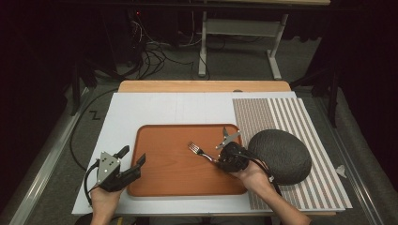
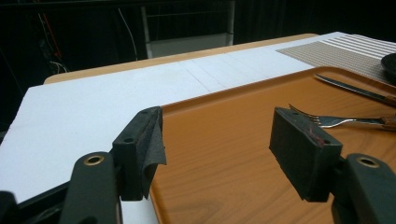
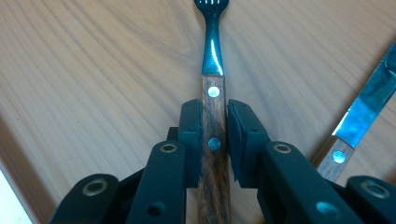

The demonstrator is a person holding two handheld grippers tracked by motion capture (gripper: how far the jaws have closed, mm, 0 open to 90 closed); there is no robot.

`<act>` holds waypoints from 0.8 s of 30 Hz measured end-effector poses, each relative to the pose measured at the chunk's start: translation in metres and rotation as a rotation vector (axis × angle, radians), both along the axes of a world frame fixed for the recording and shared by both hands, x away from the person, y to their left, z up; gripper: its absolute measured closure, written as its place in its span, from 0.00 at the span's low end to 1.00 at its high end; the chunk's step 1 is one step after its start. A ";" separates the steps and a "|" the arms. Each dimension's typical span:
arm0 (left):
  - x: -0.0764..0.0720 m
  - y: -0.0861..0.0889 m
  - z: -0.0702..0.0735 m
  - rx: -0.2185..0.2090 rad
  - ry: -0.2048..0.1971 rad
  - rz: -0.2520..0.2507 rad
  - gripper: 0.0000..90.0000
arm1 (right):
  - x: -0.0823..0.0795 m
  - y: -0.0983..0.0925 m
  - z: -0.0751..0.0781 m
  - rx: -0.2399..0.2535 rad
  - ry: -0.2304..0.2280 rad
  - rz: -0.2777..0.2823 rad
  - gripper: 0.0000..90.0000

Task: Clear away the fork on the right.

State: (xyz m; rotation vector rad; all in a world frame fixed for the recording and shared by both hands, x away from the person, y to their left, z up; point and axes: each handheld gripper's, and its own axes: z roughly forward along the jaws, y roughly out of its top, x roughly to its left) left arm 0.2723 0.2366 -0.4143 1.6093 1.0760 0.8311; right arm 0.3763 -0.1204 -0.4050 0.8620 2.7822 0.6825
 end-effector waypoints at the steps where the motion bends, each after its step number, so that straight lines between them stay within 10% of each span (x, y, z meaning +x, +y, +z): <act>1: 0.000 0.000 0.000 0.000 0.000 0.000 0.39 | 0.000 0.000 -0.001 -0.001 0.001 0.000 0.87; 24: 0.000 0.000 0.000 0.000 -0.001 -0.001 0.39 | 0.007 -0.008 -0.005 -0.018 -0.033 -0.045 0.81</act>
